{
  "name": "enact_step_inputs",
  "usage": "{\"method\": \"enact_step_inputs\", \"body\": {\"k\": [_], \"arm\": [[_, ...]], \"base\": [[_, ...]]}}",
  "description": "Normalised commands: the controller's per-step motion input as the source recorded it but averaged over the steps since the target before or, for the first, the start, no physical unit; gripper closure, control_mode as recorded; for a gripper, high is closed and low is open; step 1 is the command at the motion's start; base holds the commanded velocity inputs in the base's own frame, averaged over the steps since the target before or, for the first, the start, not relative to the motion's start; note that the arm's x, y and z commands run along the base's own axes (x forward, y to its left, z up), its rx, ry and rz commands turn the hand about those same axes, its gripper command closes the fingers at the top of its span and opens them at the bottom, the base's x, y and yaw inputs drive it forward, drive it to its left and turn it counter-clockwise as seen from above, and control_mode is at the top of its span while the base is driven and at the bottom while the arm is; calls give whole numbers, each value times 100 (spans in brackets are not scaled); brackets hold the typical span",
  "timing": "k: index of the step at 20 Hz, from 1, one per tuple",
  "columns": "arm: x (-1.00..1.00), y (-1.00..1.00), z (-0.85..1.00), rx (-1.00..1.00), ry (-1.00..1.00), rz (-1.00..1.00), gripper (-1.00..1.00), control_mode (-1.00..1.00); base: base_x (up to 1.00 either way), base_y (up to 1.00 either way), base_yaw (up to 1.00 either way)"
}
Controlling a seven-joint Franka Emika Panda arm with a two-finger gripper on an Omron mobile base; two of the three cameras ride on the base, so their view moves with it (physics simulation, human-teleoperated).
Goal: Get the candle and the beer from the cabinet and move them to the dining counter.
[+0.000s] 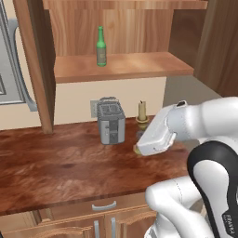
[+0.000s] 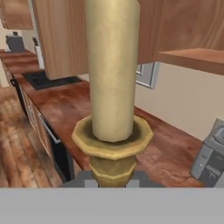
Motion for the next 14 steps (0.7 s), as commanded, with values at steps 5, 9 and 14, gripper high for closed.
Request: {"method": "enact_step_inputs", "body": {"k": [5, 9, 14], "arm": [[0, 0, -9, 2, -7, 9, 100, -100], [0, 0, -3, 0, -1, 2, 100, -100], [0, 4, -2, 0, 1, 0, 100, -100]], "base": [[0, 0, 0], [0, 0, 0], [0, 0, 0]]}}
